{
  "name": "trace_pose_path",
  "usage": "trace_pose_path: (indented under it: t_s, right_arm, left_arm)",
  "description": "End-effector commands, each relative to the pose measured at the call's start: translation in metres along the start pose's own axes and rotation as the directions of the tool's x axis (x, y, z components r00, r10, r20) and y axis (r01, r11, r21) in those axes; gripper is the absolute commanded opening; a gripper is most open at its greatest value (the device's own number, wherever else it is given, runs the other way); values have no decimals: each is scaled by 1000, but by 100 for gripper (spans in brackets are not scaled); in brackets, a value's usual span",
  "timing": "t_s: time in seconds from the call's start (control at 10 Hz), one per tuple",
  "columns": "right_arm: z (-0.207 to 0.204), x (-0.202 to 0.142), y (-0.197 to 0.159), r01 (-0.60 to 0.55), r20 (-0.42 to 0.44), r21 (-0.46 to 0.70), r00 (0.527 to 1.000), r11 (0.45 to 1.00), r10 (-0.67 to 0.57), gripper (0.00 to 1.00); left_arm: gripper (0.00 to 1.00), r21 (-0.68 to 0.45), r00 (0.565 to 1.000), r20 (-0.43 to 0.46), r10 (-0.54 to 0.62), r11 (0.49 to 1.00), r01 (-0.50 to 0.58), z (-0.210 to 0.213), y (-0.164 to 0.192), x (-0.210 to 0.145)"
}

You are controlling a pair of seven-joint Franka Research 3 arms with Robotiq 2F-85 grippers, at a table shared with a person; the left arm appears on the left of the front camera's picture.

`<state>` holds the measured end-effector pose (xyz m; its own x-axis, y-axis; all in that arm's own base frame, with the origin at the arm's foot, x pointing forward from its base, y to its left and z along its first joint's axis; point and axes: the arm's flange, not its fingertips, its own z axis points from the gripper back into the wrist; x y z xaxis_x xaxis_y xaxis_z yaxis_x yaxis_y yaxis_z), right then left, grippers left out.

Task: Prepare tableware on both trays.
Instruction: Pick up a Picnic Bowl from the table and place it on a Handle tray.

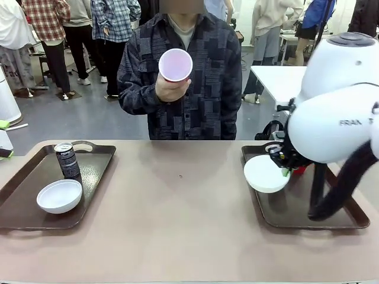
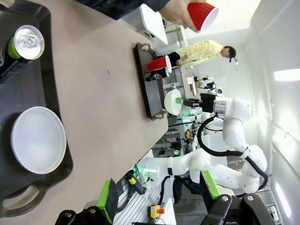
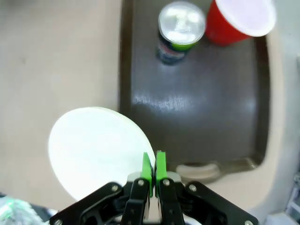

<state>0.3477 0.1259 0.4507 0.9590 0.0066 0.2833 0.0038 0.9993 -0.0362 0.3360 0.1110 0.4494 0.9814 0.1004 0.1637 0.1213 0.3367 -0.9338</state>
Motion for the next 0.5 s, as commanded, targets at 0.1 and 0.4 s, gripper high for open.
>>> trace_pose_path:
  t_s: [0.1,0.4]
  right_arm:
    - [-24,0,-38,-25,-13,-21,1000,999,24,0]
    - [-4,9,-26,-8,-6,-15,1000,1000,8,0]
  left_arm:
    - [92,-15,1000,4,-5,1000,5,2,-1,0]
    - [92,-15,1000,4,-5,1000,5,2,-1,0]
